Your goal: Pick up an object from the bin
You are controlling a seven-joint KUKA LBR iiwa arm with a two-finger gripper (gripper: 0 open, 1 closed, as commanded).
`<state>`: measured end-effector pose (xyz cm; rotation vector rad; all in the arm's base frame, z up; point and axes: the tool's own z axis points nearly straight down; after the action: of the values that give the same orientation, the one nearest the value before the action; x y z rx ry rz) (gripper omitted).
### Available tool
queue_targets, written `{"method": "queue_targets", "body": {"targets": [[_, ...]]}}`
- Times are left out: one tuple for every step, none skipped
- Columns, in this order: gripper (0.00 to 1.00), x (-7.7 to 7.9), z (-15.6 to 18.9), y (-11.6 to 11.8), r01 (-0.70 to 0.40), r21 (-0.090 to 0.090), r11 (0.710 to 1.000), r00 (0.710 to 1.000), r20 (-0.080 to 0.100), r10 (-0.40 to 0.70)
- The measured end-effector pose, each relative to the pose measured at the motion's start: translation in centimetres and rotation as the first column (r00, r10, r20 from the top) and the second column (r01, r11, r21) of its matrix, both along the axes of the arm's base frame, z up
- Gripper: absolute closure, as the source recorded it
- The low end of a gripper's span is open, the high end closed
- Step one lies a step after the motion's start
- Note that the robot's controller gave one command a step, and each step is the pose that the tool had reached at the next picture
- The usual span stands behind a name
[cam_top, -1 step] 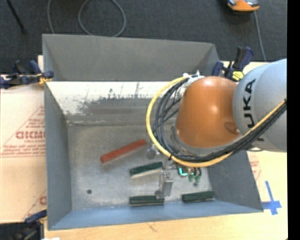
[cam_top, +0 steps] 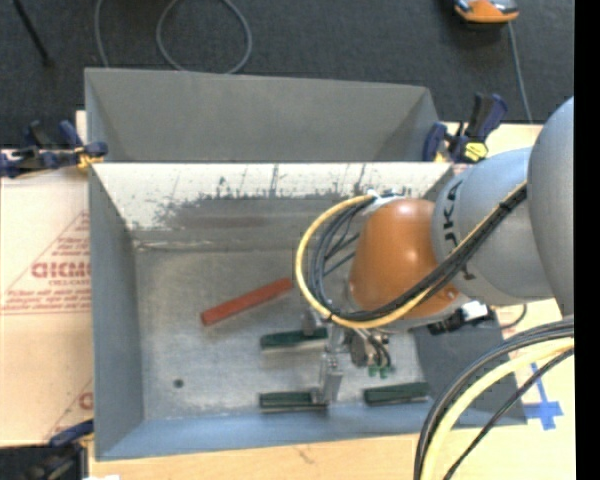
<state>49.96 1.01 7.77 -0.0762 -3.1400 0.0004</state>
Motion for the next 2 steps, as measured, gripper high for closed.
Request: {"method": "queue_targets", "body": {"targets": [[0.0, 7.7, -0.7, -2.5, -0.028, -0.002, 1.0, 1.0, 0.01, 0.028], [0.0, 6.4, 4.1, -0.8, -0.511, -0.003, 0.86, 0.86, 0.008, 0.511]]}}
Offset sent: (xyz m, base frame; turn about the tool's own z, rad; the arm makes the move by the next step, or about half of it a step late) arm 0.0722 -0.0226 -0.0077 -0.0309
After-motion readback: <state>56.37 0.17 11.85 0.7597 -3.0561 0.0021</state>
